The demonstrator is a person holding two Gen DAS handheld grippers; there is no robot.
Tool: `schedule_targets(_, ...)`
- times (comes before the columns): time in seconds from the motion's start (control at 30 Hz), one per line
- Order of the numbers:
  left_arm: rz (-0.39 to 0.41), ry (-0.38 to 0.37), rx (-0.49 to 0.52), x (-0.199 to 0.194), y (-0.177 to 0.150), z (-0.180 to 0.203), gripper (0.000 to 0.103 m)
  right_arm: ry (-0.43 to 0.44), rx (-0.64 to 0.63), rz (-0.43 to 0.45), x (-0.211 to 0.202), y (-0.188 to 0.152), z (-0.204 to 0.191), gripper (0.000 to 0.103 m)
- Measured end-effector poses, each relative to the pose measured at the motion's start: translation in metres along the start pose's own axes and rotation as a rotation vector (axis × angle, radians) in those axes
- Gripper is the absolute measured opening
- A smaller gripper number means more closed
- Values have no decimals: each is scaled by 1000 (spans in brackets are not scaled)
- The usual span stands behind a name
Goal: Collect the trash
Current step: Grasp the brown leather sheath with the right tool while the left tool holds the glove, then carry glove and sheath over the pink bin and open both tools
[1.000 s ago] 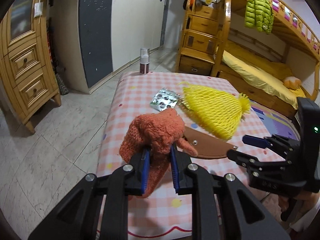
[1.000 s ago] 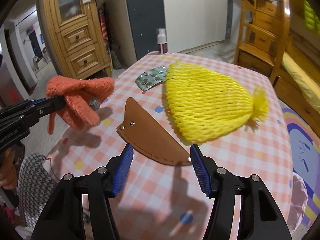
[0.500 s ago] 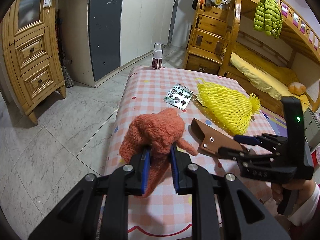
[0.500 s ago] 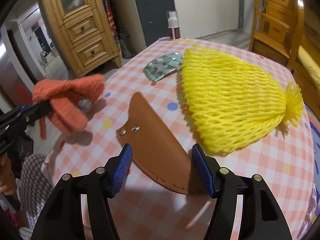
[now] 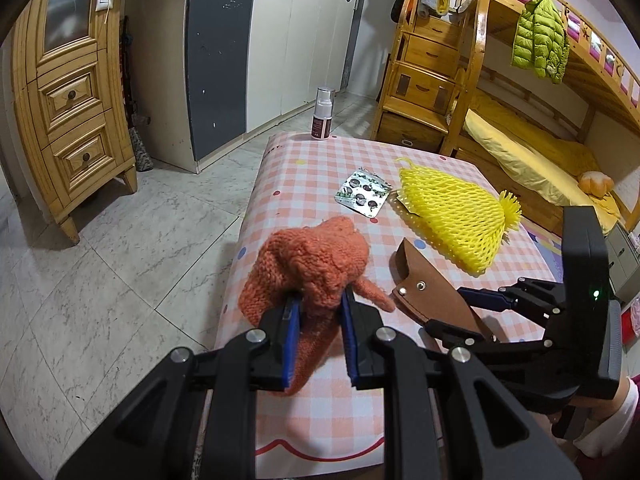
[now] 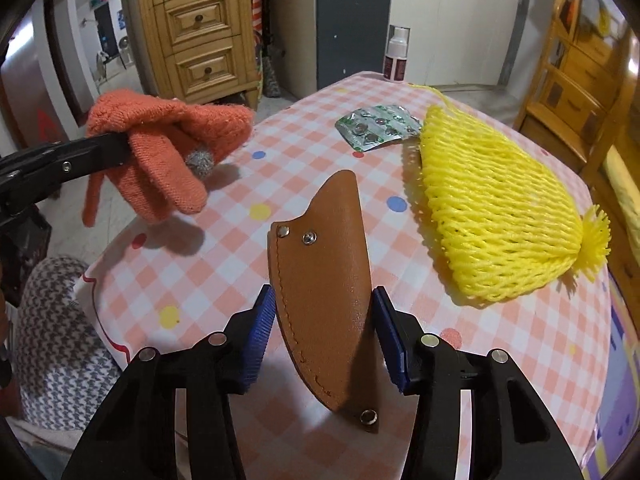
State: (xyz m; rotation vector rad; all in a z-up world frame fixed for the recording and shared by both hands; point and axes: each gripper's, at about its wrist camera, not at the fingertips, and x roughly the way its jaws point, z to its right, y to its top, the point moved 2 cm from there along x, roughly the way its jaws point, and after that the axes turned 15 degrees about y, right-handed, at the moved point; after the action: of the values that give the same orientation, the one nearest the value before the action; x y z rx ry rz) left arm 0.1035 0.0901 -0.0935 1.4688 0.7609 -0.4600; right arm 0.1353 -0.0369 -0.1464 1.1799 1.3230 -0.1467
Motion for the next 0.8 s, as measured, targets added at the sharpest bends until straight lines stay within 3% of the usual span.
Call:
schedule_targets(0.17,1,-32,26,-4,-3,13,17,-17,45,94,-37,-4,-4,49)
schedule_targets(0.53,-17,-265,111,-29,0,87,17,-58,334,321,-147,-41,43,49)
schedule_targets(0.8,7,-379,272,-46,5,183,17,-249,452,418,-215,-96,86,49)
